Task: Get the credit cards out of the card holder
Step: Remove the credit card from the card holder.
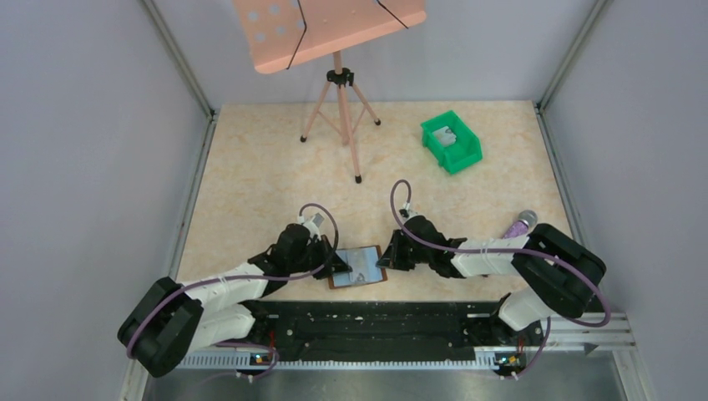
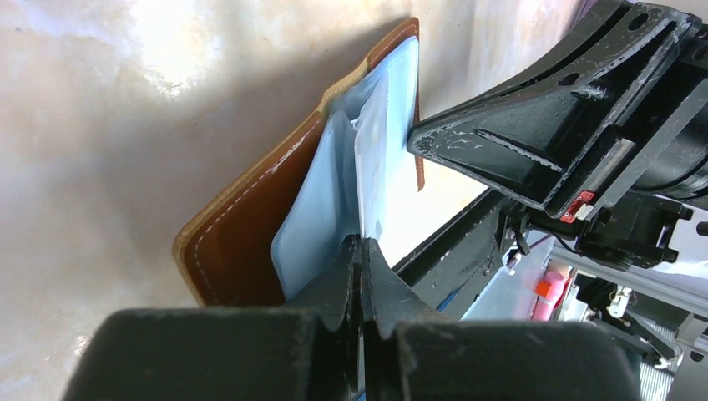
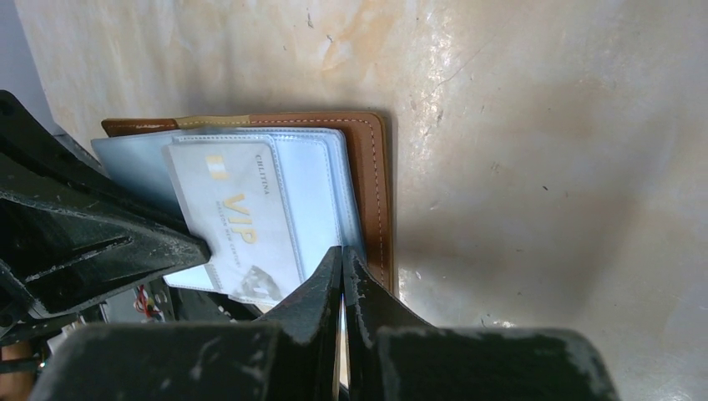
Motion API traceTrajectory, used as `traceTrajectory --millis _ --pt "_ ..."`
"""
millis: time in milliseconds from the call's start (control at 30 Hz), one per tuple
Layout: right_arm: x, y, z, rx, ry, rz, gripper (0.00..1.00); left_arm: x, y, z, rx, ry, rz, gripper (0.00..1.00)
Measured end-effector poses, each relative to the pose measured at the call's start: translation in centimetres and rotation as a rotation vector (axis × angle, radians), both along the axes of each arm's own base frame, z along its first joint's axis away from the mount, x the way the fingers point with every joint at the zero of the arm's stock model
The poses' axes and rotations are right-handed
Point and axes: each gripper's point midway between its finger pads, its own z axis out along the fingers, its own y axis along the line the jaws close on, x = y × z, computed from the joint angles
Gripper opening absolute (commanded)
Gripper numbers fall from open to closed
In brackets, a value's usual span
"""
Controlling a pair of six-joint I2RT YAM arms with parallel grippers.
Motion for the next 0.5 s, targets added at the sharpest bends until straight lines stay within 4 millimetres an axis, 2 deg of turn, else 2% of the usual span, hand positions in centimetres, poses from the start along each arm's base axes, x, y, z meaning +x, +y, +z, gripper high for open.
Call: traceTrajectory --millis 500 --pt "0.3 -0.7 -0.4 -0.023 -0.010 -0.025 0.00 0.6 1.8 -0.3 0.016 -0.006 0.042 0.00"
